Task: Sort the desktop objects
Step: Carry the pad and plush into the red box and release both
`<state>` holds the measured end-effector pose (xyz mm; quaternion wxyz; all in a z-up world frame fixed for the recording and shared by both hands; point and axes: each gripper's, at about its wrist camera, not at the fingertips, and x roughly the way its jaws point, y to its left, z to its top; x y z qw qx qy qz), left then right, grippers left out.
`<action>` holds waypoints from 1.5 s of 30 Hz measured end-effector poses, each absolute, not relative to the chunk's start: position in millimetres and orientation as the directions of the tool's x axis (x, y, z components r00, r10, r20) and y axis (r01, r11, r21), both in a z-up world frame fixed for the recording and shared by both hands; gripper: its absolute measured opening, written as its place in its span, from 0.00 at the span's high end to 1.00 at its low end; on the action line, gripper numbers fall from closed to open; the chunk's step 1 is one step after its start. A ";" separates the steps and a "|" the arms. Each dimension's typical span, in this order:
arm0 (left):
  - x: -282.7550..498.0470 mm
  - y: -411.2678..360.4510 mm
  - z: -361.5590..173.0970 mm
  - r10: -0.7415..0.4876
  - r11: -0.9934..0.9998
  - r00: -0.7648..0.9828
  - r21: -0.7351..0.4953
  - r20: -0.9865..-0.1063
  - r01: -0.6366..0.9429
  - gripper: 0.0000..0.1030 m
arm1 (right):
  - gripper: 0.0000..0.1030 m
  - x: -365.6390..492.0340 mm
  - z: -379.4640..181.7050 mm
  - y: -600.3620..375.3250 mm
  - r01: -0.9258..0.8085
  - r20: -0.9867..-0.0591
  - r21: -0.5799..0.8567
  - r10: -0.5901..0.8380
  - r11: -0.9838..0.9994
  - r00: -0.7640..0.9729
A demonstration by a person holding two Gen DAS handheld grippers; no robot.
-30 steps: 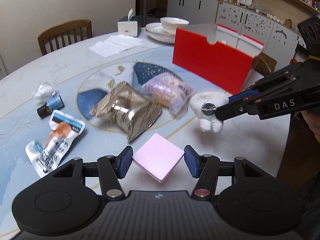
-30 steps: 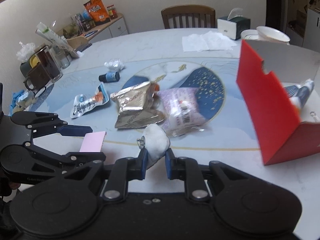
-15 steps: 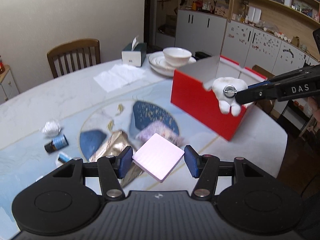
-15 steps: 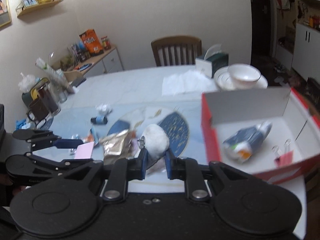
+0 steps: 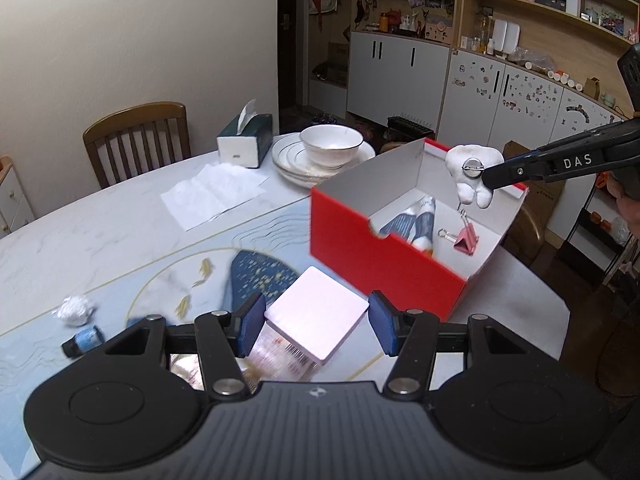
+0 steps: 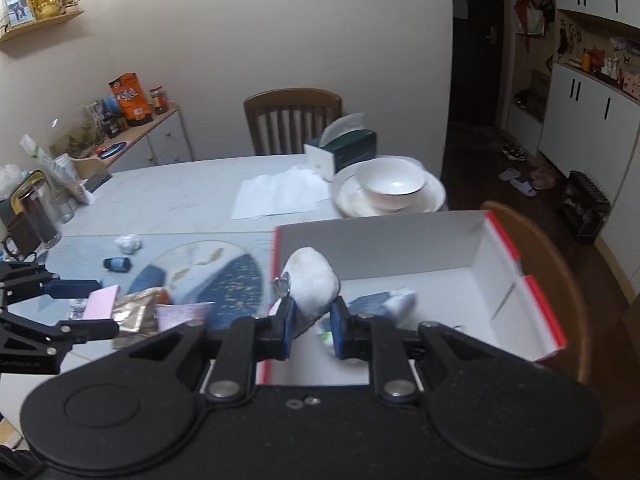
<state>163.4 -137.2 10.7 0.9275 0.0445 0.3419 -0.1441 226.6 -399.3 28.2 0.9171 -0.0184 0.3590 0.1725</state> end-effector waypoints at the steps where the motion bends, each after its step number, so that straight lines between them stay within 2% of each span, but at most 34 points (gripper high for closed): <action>1: 166.1 -142.0 11.7 -0.238 0.954 0.725 -0.016 -0.646 0.299 0.46 | 0.83 229.1 28.0 -404.8 -0.327 -0.665 0.086 0.299 0.941 0.685; 23: 243.8 -250.6 23.1 -0.299 0.904 0.708 0.047 -0.640 0.425 0.46 | 0.82 273.0 4.5 -490.2 -0.259 -0.707 0.079 0.237 0.963 0.666; 45: 301.1 -330.3 -30.9 -0.285 0.841 0.581 0.092 -0.762 0.533 0.46 | 0.82 336.9 -45.0 -508.0 -0.245 -0.784 0.062 0.199 0.968 0.588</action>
